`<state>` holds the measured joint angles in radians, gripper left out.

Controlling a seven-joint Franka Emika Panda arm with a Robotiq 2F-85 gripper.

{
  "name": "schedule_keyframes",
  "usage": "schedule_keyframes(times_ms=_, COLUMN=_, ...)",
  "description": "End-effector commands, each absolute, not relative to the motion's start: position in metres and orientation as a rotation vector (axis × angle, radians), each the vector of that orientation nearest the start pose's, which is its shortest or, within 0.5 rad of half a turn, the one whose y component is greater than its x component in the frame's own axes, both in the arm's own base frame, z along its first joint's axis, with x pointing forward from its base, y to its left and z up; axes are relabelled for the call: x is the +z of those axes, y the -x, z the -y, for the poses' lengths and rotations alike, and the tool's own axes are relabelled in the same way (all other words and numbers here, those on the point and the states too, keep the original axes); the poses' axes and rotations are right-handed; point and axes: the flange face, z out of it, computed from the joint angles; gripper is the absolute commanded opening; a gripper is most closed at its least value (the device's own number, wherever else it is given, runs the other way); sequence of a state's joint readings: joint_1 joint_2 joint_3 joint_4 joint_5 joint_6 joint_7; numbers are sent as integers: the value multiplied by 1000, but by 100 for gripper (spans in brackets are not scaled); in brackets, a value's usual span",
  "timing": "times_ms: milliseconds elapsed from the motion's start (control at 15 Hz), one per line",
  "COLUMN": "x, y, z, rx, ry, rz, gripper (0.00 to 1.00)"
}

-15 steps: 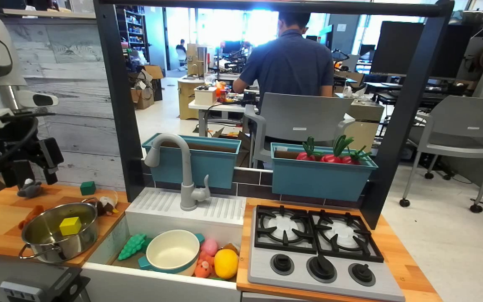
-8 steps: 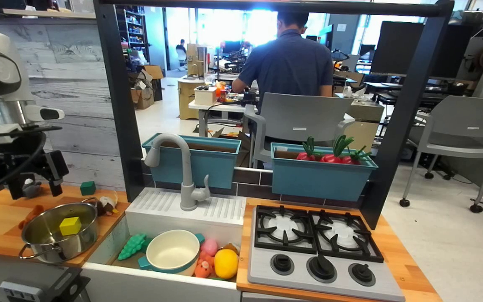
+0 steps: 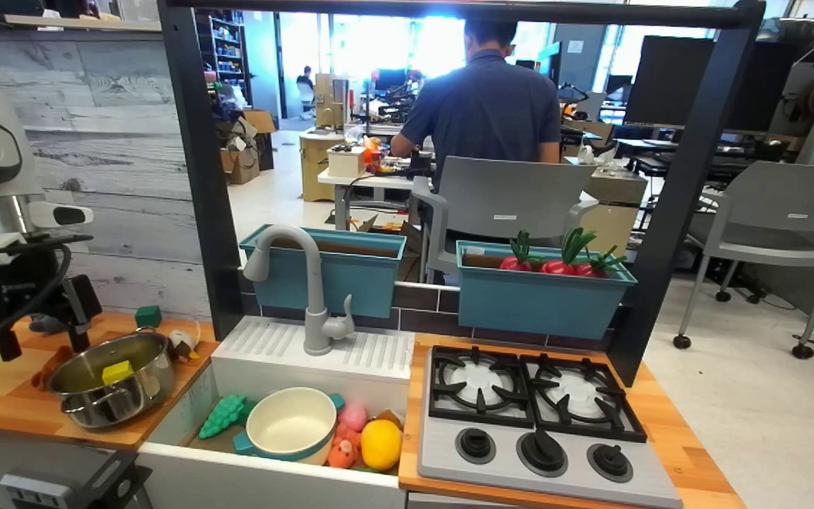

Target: Move the brown plushy to the left

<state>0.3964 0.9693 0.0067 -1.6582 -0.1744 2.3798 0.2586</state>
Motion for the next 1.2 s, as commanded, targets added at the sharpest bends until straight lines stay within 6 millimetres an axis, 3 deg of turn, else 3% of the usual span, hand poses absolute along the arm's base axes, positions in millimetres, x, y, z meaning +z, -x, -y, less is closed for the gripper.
schedule_keyframes(times_ms=0, x=20, y=-581, z=-251, rx=330, ry=3281, rz=529, gripper=99)
schedule_keyframes(times_ms=67, x=20, y=-581, z=-252, rx=322, ry=3283, rz=528, gripper=74)
schedule_keyframes(times_ms=133, x=20, y=-580, z=-252, rx=325, ry=3282, rz=527, gripper=97)
schedule_keyframes(times_ms=600, x=15, y=-581, z=-251, rx=334, ry=3281, rz=530, gripper=100)
schedule_keyframes(times_ms=1133, x=-10, y=-591, z=-261, rx=214, ry=3363, rz=586, gripper=97)
